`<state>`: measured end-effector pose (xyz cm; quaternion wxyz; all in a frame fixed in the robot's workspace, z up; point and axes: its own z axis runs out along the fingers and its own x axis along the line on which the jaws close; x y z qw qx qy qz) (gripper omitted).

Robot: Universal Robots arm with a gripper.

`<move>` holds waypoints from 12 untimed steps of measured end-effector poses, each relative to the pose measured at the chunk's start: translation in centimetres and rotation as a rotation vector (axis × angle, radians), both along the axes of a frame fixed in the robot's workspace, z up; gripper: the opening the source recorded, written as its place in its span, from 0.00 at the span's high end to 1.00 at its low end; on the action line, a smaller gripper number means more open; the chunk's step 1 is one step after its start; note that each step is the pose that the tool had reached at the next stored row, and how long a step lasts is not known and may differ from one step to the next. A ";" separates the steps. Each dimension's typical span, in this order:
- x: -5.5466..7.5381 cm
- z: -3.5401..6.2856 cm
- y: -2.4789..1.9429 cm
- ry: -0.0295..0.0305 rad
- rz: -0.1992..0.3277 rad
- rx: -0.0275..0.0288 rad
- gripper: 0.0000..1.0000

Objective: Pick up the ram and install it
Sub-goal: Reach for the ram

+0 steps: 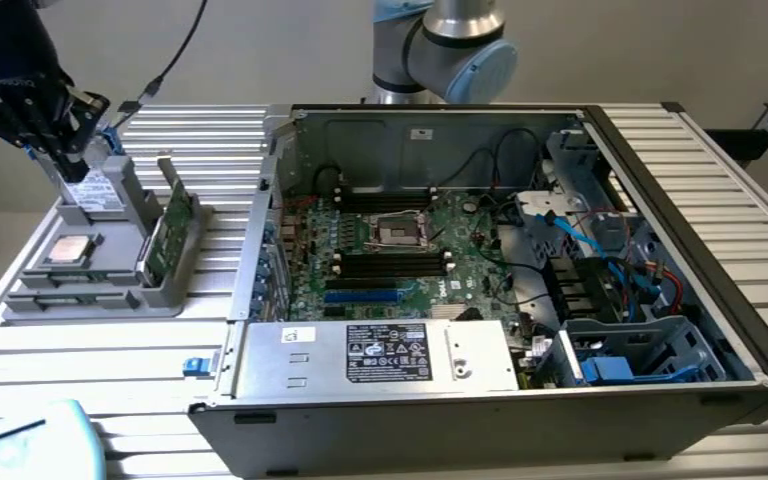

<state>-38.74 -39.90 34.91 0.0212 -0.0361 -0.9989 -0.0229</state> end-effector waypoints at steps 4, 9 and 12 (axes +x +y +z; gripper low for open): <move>-1.1 -0.57 -0.29 0.0131 0.000 0.0001 0.89; -2.1 -1.13 -0.81 0.0278 0.000 0.0000 0.89; -2.6 -1.30 -1.10 0.0303 0.000 -0.0002 0.89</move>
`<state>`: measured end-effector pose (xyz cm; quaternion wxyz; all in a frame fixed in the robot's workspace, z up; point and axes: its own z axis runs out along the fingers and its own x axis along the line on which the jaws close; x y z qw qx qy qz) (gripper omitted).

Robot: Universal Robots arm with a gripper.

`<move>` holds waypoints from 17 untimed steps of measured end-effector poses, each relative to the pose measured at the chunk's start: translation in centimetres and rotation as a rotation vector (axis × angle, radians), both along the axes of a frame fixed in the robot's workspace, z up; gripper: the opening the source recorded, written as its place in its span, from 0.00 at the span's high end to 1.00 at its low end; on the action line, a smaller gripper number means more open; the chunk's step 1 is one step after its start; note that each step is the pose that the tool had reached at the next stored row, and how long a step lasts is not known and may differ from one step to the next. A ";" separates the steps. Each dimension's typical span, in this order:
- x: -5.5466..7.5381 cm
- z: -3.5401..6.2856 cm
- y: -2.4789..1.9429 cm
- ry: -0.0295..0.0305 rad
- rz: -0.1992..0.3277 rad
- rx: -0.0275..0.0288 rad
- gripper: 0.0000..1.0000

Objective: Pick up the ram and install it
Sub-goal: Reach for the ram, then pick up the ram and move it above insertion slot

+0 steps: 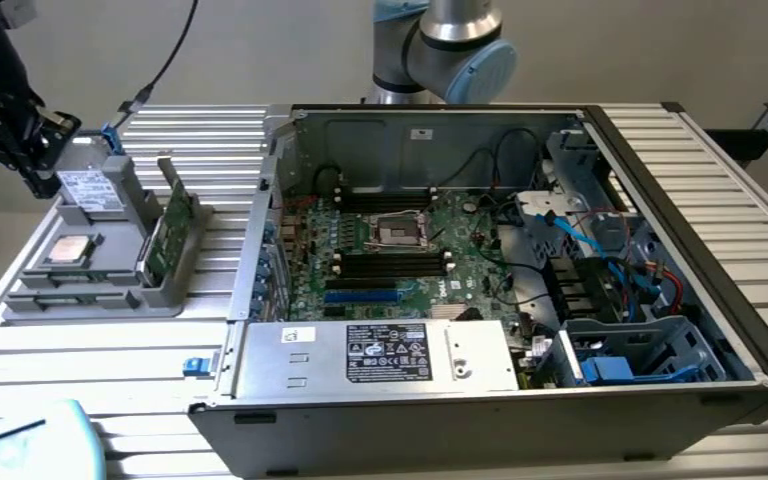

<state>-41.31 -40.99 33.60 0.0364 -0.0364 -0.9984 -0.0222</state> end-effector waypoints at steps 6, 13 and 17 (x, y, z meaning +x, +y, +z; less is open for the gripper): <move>-0.2 -0.17 -0.20 0.0008 0.000 0.0000 0.89; -0.2 -0.17 -0.20 0.0008 0.000 0.0000 0.89; -0.2 -0.17 -0.20 0.0008 0.000 -0.0001 0.89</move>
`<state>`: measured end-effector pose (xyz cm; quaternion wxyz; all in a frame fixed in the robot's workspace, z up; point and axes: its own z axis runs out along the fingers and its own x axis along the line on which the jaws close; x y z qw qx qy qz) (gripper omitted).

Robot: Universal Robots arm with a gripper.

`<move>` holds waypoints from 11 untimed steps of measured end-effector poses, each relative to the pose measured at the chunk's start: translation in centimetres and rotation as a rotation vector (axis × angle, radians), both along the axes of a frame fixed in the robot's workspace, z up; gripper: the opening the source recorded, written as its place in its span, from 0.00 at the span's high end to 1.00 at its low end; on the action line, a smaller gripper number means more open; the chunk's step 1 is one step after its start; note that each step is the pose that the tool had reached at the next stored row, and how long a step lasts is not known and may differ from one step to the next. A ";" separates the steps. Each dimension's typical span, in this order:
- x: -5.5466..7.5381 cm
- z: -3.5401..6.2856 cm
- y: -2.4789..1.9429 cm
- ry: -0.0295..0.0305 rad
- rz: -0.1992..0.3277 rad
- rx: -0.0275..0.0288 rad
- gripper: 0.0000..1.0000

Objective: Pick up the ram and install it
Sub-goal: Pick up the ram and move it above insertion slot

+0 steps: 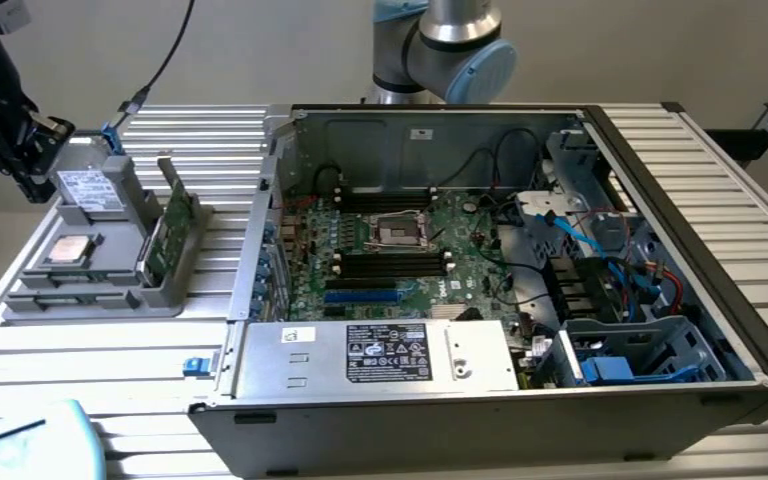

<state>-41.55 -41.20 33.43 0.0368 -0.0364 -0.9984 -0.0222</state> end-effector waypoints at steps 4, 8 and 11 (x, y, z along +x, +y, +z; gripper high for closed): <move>0.0 0.00 0.00 0.0000 0.000 0.0000 0.89; 0.0 -0.08 -0.01 -0.0011 0.005 0.0000 0.89; 0.0 -0.26 0.00 -0.0047 0.058 0.0000 0.89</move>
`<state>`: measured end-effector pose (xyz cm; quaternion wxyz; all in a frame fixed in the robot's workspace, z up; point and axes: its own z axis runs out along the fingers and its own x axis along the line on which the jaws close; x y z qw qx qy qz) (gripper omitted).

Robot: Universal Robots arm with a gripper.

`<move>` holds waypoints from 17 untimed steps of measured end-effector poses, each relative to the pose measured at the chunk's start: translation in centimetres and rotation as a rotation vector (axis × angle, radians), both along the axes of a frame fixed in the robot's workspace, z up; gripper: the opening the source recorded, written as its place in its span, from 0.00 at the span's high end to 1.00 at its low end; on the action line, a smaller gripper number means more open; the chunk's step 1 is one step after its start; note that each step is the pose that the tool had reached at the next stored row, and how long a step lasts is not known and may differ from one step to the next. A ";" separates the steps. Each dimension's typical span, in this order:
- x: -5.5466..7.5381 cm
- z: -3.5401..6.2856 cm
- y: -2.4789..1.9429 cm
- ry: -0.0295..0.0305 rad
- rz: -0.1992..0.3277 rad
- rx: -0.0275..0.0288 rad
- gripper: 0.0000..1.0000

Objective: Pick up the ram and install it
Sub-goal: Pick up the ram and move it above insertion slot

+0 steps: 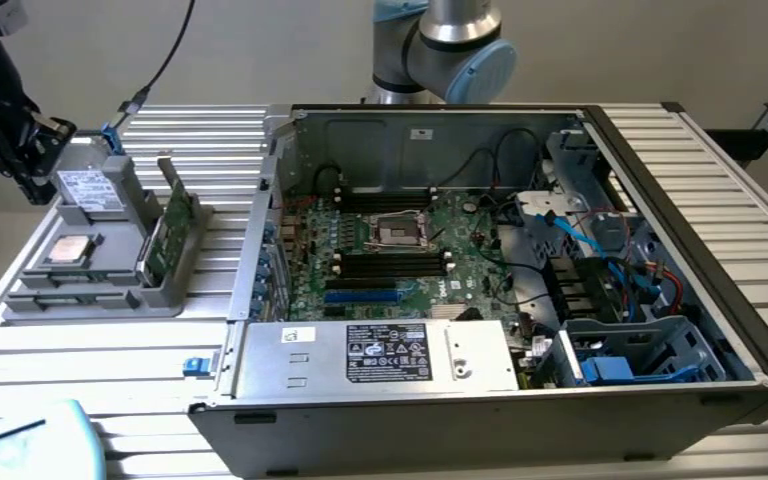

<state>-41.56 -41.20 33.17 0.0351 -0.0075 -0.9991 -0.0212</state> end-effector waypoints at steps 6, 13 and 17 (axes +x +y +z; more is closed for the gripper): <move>0.0 -0.59 0.00 -0.0006 0.109 0.0000 0.89; 0.0 -1.36 0.00 -0.0011 0.237 0.0001 0.89; 0.0 -1.77 0.00 -0.0019 0.309 0.0004 0.89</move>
